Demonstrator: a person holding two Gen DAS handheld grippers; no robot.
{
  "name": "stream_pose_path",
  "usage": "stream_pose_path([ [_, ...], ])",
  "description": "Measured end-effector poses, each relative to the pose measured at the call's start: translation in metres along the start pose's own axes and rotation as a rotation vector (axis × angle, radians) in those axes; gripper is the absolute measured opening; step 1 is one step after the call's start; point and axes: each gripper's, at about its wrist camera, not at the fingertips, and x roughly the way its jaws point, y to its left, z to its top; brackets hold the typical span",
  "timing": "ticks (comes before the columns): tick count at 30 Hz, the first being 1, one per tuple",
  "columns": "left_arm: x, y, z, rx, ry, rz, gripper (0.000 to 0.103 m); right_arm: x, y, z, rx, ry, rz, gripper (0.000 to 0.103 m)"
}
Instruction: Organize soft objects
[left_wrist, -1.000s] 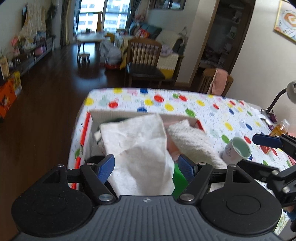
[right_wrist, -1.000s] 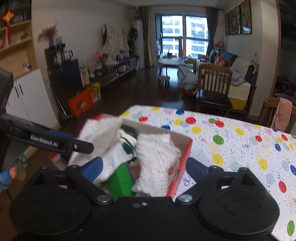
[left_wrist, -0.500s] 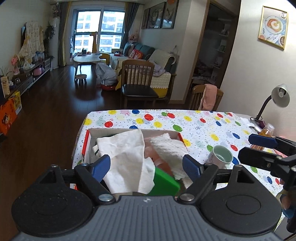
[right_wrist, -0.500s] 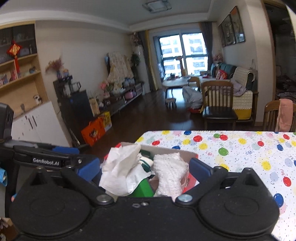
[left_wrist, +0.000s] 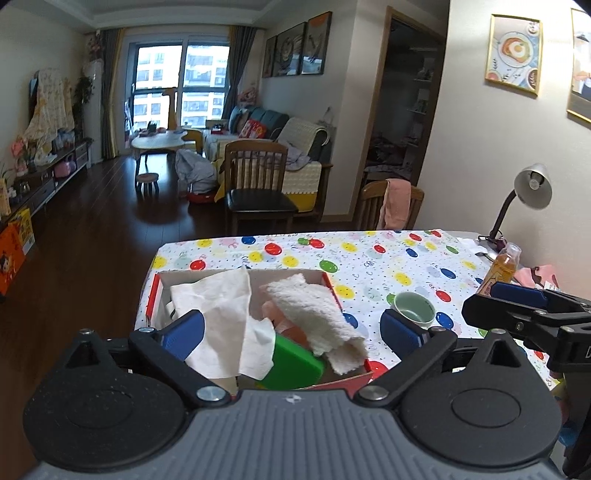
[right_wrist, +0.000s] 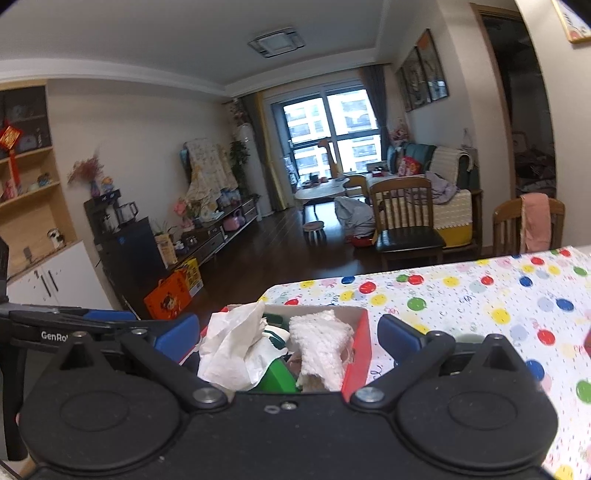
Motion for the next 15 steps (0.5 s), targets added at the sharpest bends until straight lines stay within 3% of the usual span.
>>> stream_pose_path([
  [15,-0.010,-0.033,-0.018,0.080,-0.021,-0.027,0.102,-0.032,0.001,-0.030,0.061,-0.039,-0.162,0.103],
])
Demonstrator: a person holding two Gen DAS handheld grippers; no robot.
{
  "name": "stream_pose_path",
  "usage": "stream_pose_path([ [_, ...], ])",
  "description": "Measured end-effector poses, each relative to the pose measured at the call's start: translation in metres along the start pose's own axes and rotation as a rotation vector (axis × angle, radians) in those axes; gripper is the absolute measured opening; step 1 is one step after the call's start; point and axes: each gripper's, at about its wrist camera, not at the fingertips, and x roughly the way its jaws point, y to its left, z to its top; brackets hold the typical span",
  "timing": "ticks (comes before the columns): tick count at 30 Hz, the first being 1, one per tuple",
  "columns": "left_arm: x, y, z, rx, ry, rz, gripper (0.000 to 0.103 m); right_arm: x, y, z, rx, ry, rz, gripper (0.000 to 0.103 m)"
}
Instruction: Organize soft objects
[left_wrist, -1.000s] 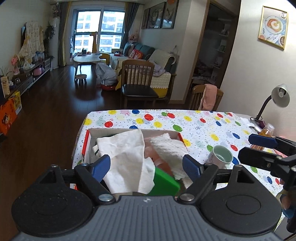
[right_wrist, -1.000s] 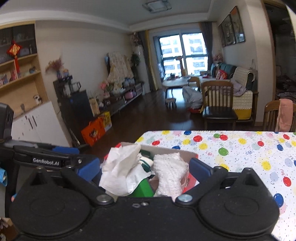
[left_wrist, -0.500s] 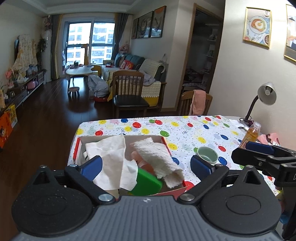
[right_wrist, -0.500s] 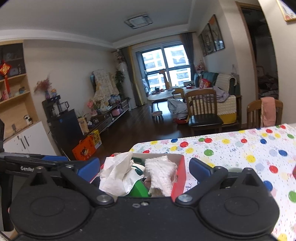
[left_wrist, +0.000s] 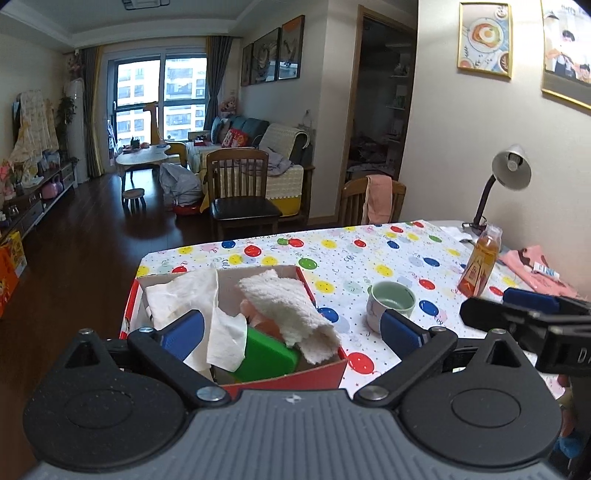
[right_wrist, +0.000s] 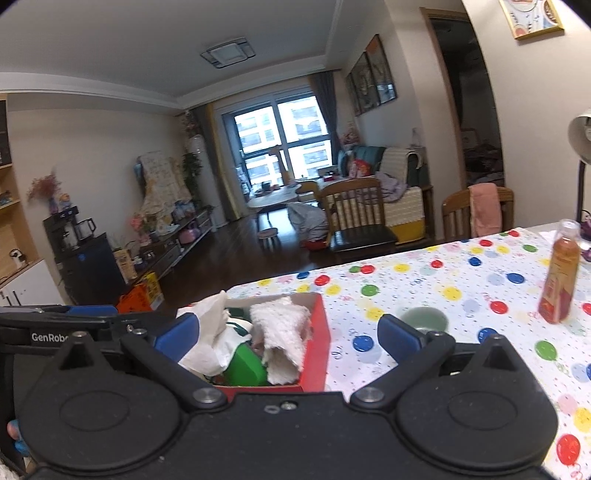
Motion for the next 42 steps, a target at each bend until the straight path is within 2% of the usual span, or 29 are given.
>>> stream_pose_path([
  [6,-0.008,-0.005,-0.004,-0.002,-0.014,-0.007,0.102,-0.013,-0.004,-0.006,0.024,-0.032,-0.062,0.103],
  [19,-0.017,-0.017,-0.007,0.010,-0.032,-0.023,0.102,-0.027,0.000,-0.011,0.004,-0.059,-0.081,0.103],
  [33,-0.021,-0.025,-0.005,0.021,-0.070,-0.057,0.102,-0.034,-0.005,-0.012,-0.005,-0.067,-0.157,0.103],
  [42,-0.018,-0.030,-0.001,0.037,-0.078,-0.073,0.102,-0.035,-0.006,-0.012,-0.015,-0.071,-0.176,0.103],
])
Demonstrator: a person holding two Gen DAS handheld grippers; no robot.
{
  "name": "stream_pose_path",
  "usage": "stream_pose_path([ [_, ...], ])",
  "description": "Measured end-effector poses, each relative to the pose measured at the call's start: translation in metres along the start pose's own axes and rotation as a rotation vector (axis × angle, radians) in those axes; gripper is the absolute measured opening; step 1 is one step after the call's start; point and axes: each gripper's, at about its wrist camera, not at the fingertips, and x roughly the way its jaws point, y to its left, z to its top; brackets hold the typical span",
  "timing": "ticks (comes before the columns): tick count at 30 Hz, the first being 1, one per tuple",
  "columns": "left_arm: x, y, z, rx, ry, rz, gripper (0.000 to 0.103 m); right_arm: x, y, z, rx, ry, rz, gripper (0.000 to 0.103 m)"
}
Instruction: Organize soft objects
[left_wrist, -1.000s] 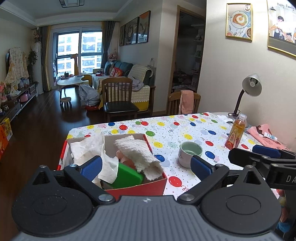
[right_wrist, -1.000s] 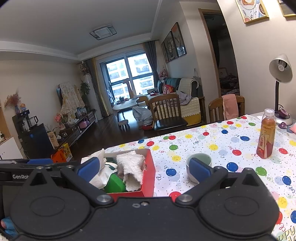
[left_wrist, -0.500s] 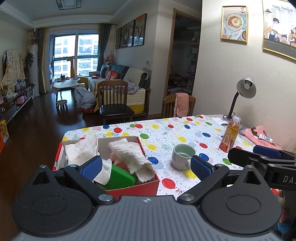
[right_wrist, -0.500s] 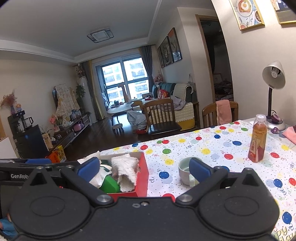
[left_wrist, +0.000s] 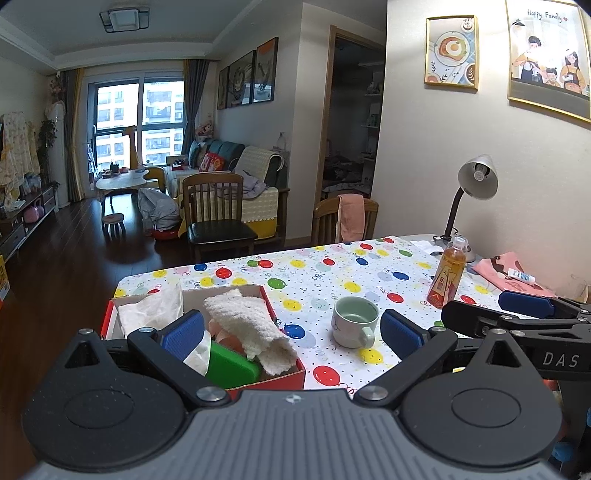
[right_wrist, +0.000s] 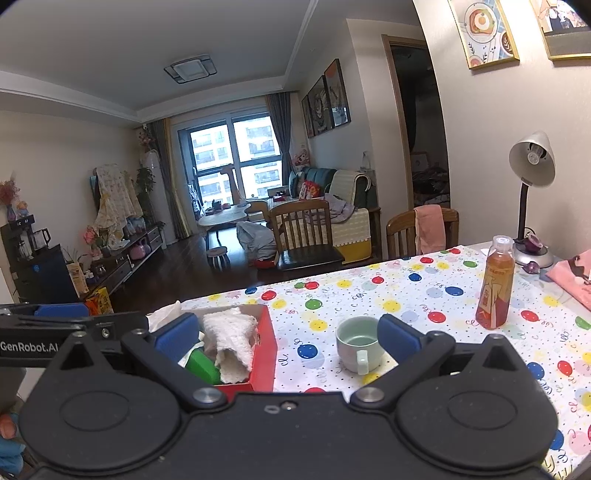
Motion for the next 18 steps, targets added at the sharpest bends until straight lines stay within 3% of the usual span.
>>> stream_pose_path([
  [18,0.0015,0.0004,0.0007,-0.002,0.001,-0.002,0.102,0.0021,-0.0058,0.0029,-0.013,0.000,-0.004,0.103],
])
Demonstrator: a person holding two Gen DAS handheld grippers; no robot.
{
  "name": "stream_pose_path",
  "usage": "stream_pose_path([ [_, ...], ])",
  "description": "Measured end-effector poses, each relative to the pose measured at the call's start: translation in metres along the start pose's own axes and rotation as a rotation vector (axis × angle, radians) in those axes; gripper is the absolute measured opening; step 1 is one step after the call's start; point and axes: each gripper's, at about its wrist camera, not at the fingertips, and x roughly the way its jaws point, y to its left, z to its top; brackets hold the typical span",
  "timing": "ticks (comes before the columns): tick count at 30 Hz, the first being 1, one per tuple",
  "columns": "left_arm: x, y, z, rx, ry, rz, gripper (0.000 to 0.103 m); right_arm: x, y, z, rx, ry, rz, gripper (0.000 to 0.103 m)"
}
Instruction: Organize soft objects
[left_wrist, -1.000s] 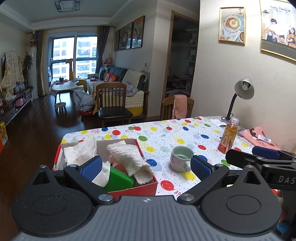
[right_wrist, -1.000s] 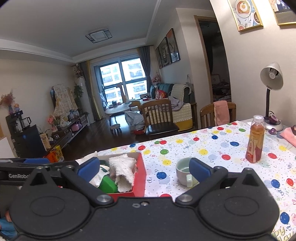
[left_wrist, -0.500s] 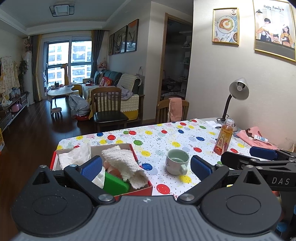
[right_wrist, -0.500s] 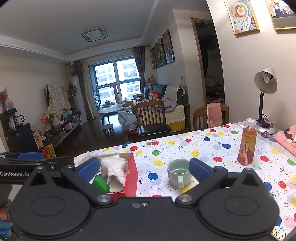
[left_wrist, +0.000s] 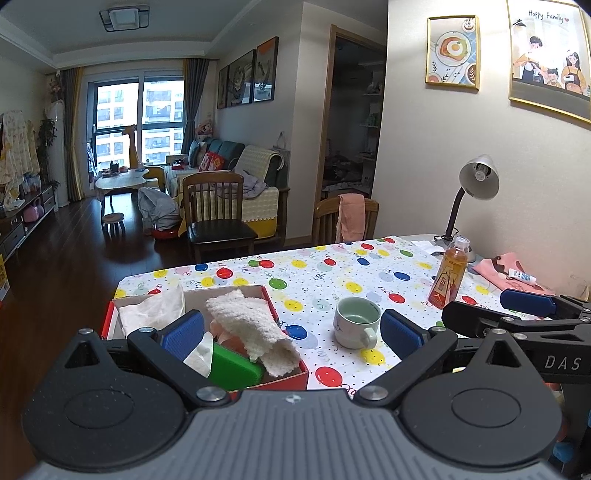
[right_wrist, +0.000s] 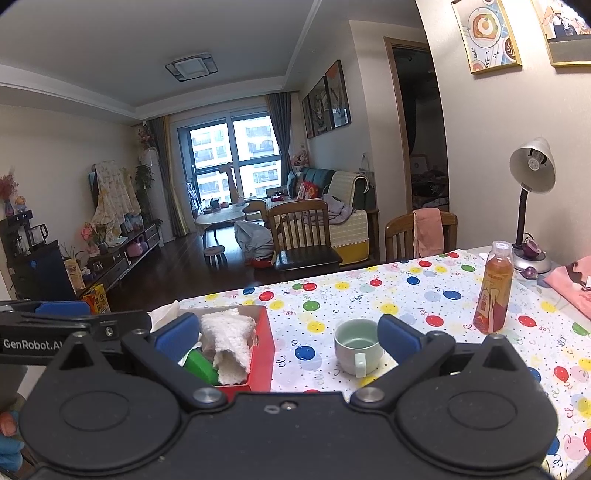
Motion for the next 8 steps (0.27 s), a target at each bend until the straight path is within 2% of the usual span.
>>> stream_pose_path([
  [8,0.0002,0.0032,-0.0004,-0.003,0.003,-0.001,0.102,-0.0005,0.0006,0.0001,-0.001,0.000,-0.003,0.103],
])
